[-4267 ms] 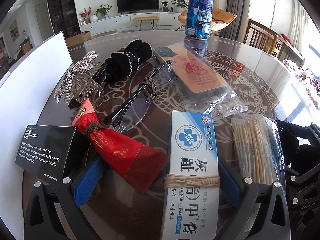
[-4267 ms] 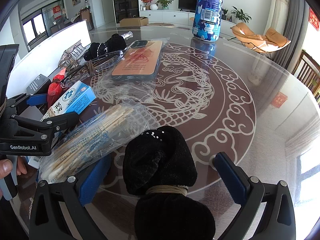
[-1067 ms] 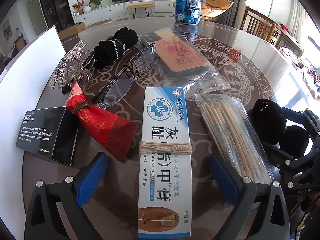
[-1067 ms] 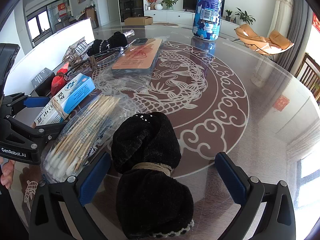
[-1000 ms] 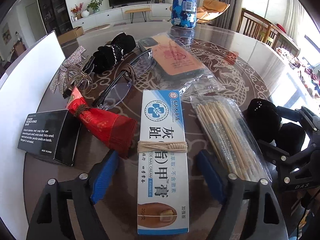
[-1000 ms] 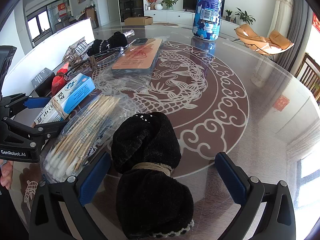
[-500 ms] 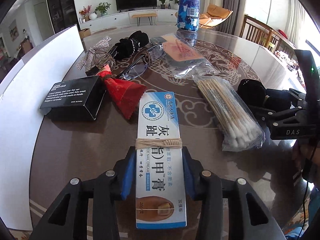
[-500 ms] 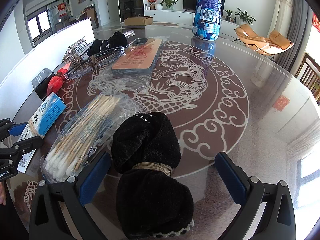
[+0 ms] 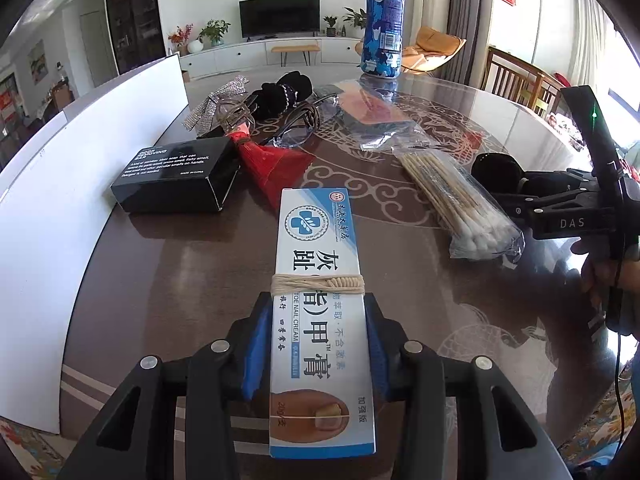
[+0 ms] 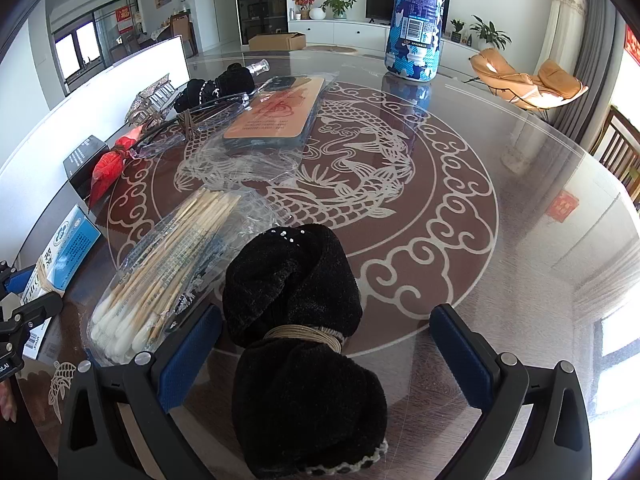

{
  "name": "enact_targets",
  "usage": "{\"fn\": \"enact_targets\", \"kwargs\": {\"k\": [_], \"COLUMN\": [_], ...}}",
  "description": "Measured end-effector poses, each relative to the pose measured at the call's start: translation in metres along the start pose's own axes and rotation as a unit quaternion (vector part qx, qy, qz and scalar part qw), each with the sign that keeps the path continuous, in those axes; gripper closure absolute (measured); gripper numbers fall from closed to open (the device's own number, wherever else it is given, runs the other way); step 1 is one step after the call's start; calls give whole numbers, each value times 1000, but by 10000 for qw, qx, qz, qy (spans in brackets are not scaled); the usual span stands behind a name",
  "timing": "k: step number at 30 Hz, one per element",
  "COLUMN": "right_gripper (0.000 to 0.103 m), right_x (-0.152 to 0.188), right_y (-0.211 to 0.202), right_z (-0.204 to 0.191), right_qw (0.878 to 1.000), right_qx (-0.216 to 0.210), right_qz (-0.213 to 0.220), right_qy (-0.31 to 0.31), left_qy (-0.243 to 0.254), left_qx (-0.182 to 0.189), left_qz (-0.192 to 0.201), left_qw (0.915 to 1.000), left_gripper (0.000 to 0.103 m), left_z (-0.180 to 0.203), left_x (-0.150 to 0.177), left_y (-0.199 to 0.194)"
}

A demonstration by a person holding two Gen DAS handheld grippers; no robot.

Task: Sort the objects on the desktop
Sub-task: 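Carry the nail cream box with left tool while right tool carries plush to bin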

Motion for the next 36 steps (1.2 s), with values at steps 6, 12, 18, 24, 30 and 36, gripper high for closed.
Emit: {"fn": "enact_targets", "kwargs": {"k": [6, 12, 18, 24, 30, 36], "right_gripper": [0, 0, 0, 23, 66, 66], "right_x": [0, 0, -3, -5, 7, 45], "right_y": [0, 0, 3, 0, -29, -91], "right_z": [0, 0, 0, 13, 3, -7], "right_qw": [10000, 10000, 9984, 9971, 9977, 9977], "right_qx": [0, 0, -373, -317, -447, -662], "right_qz": [0, -1, -249, -614, -351, 71], "right_qy": [0, 0, -342, -331, -380, 122], "left_qy": [11, 5, -7, -13, -62, -316], "left_qx": [13, 13, 11, 22, 160, 429], "left_qz": [-2, -3, -4, -2, -34, 43], "left_qw": [10000, 10000, 10000, 10000, 9998, 9986], "left_gripper": [60, 60, 60, 60, 60, 60], "left_z": [0, 0, -1, -1, 1, 0], "left_x": [-1, -1, 0, 1, 5, 10], "left_y": [-1, -1, -2, -4, -10, -25]}}
Point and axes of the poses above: each gripper's, at about its wrist camera, not at the fingertips, and y roughly the way its jaws point, z to its right, x to its underside, the point moved 3 cm from there along y, roughly the way its jaws point, and after that the axes turned 12 degrees about z, right-handed, at the moved point
